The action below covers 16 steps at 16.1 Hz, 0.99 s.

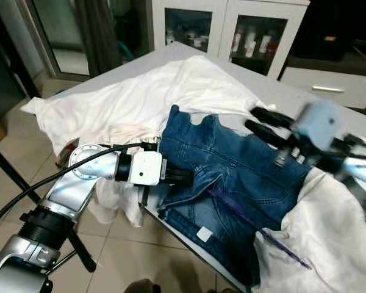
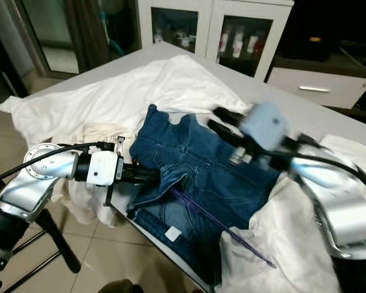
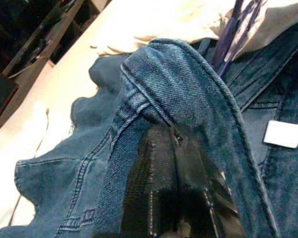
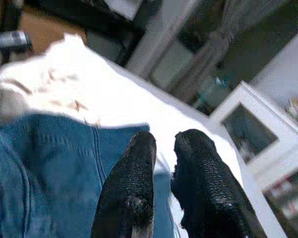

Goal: Hang hanger

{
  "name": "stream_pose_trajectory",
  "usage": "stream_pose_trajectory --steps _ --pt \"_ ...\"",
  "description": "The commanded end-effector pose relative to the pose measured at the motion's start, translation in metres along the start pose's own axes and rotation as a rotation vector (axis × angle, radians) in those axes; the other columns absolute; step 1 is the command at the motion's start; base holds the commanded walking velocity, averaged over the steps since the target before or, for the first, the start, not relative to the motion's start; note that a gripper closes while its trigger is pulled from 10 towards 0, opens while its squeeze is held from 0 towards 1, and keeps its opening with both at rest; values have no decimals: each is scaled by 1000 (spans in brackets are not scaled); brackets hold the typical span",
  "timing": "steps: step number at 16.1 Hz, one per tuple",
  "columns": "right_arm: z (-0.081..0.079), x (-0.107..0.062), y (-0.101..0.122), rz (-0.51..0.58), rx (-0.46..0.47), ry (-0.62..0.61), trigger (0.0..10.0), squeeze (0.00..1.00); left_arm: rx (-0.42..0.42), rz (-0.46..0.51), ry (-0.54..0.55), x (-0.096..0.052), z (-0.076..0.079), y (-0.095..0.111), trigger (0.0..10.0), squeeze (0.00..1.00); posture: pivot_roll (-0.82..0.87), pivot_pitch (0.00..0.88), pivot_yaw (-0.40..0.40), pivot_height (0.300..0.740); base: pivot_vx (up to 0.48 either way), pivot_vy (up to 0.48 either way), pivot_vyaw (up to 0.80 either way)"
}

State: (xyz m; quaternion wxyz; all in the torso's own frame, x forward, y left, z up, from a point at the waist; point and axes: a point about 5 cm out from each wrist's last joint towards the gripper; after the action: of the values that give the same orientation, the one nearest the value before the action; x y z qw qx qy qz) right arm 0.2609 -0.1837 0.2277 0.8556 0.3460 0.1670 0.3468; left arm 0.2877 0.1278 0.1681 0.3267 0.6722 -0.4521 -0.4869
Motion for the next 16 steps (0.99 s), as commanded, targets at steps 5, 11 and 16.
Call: stream_pose_trajectory --steps 5,11,16 --pt "3 -20 -11 -68 -9 -24 10000 0 11 6 -10 4 -1 1 0 0 -22 38 -12 740 0 0 0" --pt "2 -52 -25 -189 -24 42 10000 0 8 10 -19 7 1 -1 0 0 -42 48 -5 740 0 0 0" --pt "-23 -62 -9 -103 82 248 10000 0 9 12 -27 9 2 -1 0 0 -49 55 1 740 0 0 0"
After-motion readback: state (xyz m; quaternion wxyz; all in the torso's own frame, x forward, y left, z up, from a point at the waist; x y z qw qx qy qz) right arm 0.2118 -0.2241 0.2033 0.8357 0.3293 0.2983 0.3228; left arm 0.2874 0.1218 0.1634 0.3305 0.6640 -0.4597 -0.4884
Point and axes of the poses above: a point about 5 cm out from each wrist's last joint towards the gripper, its own x axis pointing out of the wrist towards the gripper, its own y axis along the axis of the wrist's last joint, z = x × y, and after that the axes turned 15 degrees about -x, right-handed
